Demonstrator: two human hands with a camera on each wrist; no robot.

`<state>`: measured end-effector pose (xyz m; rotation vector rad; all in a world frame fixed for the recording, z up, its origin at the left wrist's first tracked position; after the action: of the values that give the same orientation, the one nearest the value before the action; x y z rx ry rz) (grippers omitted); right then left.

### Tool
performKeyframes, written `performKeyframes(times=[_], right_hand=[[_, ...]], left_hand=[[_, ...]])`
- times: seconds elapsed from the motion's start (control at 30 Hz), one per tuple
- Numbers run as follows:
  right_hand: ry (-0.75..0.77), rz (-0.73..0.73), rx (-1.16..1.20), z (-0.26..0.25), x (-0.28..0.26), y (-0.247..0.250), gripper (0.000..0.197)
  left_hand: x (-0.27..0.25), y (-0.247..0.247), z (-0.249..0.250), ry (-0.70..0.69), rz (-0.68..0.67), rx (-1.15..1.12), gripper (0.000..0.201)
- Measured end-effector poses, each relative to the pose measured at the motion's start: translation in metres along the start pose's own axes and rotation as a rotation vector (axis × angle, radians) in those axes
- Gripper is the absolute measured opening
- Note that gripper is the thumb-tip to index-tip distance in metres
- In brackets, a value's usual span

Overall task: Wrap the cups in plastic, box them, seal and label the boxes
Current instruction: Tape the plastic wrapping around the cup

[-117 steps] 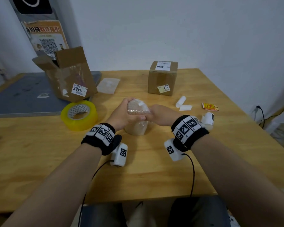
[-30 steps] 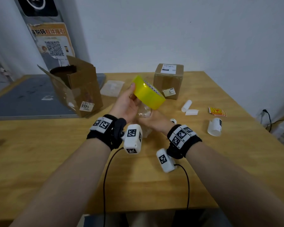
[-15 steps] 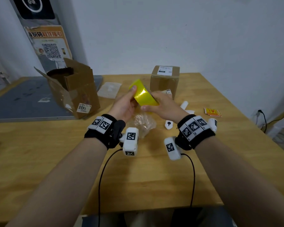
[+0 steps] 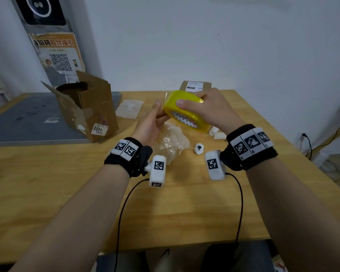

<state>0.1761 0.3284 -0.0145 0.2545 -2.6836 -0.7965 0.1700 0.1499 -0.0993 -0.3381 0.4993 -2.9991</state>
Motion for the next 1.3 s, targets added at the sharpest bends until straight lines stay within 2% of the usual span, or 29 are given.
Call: performKeyframes(times=[0.07, 0.17, 0.27, 0.4, 0.47, 0.63, 0.83, 0.9, 0.97, 1.03, 1.17, 1.3], right_hand=[[-0.012, -0.052, -0.042, -0.005, 0.001, -0.004, 0.064], [-0.040, -0.063, -0.074, -0.007, 0.003, -0.005, 0.057], [-0.070, -0.077, -0.106, -0.008, 0.004, -0.004, 0.069], [-0.106, -0.093, -0.104, -0.010, 0.007, -0.002, 0.075], [-0.110, -0.094, -0.129, -0.015, 0.007, -0.003, 0.071], [-0.135, -0.112, -0.206, -0.027, 0.017, -0.002, 0.060], [-0.157, -0.096, -0.302, -0.036, 0.032, -0.004, 0.059], [-0.169, -0.103, -0.382, -0.034, 0.034, -0.005, 0.060], [-0.208, -0.146, -0.550, -0.022, 0.034, -0.006, 0.060], [-0.261, -0.207, -0.659, -0.001, 0.034, -0.005, 0.059], [-0.312, -0.269, -0.693, 0.032, 0.037, -0.005, 0.065], [-0.295, -0.334, -0.652, 0.034, 0.043, -0.013, 0.076]], left_hand=[[-0.004, 0.000, 0.004, -0.016, -0.005, -0.011, 0.041], [-0.010, 0.001, 0.008, -0.065, 0.035, -0.067, 0.030], [-0.010, 0.004, 0.004, -0.070, 0.084, -0.095, 0.026], [-0.006, 0.012, -0.001, -0.039, 0.166, -0.087, 0.016], [-0.006, 0.012, -0.002, -0.040, 0.179, -0.062, 0.021], [-0.012, 0.002, 0.004, -0.048, 0.146, 0.035, 0.060], [-0.013, 0.003, 0.004, -0.014, 0.189, 0.053, 0.063], [-0.010, 0.008, 0.002, -0.006, 0.238, 0.020, 0.054], [-0.006, 0.016, -0.001, 0.006, 0.307, -0.050, 0.036], [-0.004, 0.020, -0.004, 0.035, 0.324, -0.097, 0.030], [-0.004, 0.018, -0.003, 0.068, 0.353, -0.182, 0.022], [-0.004, 0.023, -0.007, 0.075, 0.426, -0.318, 0.024]])
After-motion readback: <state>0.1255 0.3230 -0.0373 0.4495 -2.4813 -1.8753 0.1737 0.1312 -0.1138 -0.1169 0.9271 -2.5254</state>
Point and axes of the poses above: each hand's wrist, its own x-axis towards the middle knuckle, its own y-axis out of the back of the hand, z = x × y, the point moved 4 cm from there along x, towards the middle knuckle, and after that the axes turned 9 degrees about -y, right-handed, at the moved point
